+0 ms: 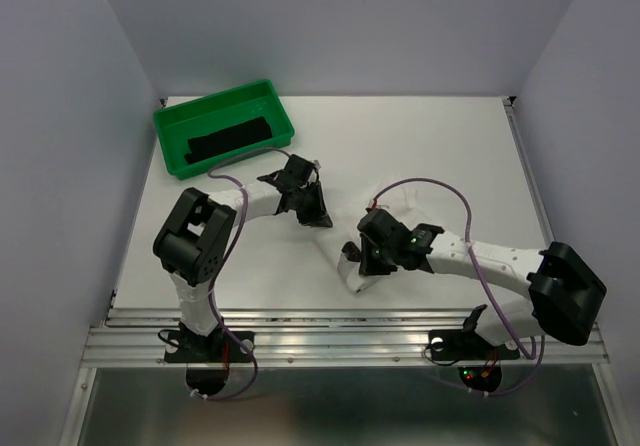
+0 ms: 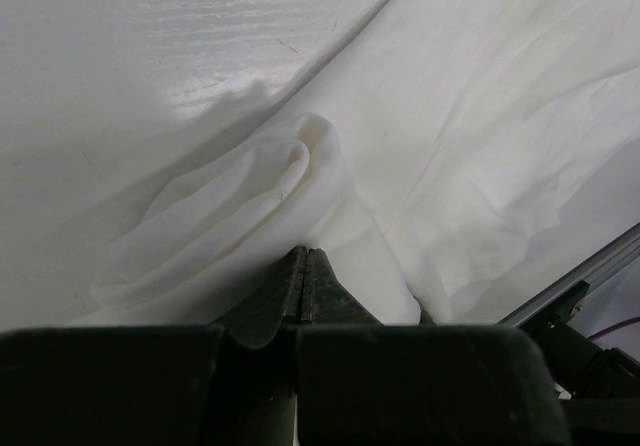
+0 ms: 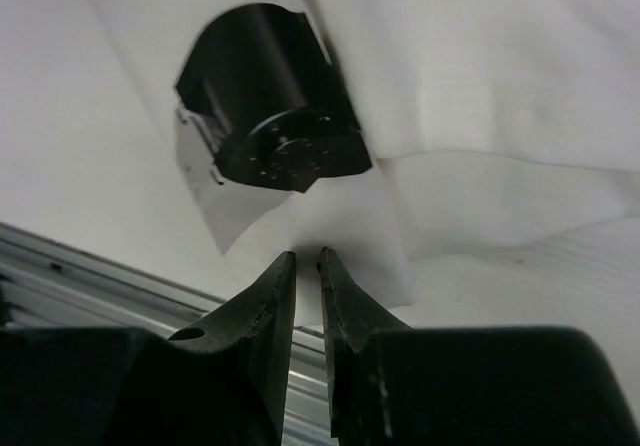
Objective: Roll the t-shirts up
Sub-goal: Roll the T-shirt to the center of the board.
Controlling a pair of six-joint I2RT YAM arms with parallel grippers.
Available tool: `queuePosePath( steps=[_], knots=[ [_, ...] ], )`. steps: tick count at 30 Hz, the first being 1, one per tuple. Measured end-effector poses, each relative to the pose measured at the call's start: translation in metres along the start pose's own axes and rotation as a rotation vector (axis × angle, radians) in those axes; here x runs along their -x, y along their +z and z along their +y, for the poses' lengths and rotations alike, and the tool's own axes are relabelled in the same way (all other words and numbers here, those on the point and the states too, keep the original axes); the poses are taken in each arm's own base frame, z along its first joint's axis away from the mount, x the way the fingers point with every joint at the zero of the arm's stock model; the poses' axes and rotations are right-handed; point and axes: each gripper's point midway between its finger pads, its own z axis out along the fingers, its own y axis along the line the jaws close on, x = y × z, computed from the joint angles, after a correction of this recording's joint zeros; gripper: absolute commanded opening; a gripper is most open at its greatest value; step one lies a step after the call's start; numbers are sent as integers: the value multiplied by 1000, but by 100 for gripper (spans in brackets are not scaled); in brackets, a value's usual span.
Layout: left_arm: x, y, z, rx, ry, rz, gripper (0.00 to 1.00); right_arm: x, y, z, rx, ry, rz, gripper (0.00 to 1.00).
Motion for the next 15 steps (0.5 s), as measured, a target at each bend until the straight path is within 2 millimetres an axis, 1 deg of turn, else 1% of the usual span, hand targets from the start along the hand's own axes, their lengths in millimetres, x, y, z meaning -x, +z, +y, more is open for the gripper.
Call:
queuePosePath(
  steps=[2,5,10,12,15],
  knots=[
    [0,2,0,-3,1,5,0,-8,9,-17,-60,0,10,20],
    [0,5,-1,-9,5,11,0,-19,21,-33,-112,4,26,20],
    [5,2,-5,-6,19,8,0,-17,20,-32,-105,2,15,19],
    [10,-1,-8,0,27,1,0,-14,16,-32,-106,1,1,19],
    [17,-9,-14,8,39,-21,0,-7,3,-30,-98,-4,-26,19]
  ],
)
